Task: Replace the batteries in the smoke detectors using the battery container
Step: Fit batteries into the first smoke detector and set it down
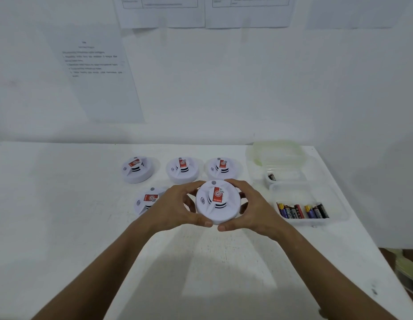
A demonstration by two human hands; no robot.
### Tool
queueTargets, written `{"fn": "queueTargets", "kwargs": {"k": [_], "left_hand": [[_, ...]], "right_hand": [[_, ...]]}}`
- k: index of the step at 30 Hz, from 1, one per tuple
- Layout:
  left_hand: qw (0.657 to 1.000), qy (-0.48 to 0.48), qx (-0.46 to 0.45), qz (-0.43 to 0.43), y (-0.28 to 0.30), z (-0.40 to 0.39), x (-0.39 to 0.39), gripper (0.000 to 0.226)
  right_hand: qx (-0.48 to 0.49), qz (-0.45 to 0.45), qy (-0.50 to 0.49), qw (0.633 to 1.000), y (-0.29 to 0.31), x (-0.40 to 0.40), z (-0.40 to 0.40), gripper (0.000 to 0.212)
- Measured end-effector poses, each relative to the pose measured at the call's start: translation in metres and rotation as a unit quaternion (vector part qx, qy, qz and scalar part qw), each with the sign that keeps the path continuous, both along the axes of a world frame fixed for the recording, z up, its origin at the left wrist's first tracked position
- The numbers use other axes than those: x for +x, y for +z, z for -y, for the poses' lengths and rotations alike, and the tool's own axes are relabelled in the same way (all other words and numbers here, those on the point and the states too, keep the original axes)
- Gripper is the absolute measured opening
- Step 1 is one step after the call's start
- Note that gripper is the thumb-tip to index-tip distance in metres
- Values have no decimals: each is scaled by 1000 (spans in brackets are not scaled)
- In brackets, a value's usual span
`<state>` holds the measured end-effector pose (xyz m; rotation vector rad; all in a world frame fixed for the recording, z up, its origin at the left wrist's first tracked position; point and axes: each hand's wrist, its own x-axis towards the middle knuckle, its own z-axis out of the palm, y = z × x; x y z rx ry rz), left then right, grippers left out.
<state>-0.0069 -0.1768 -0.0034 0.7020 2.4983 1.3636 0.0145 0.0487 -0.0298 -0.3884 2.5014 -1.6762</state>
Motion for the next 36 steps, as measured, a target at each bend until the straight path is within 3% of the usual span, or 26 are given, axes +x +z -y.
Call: {"fn": "queueTargets", "kwargs": {"k": [36], "left_hand": [[1000,16,1,-1,-21,8,-13,79]], "right_hand": [[0,17,28,999,-13,-24,3,99]]}}
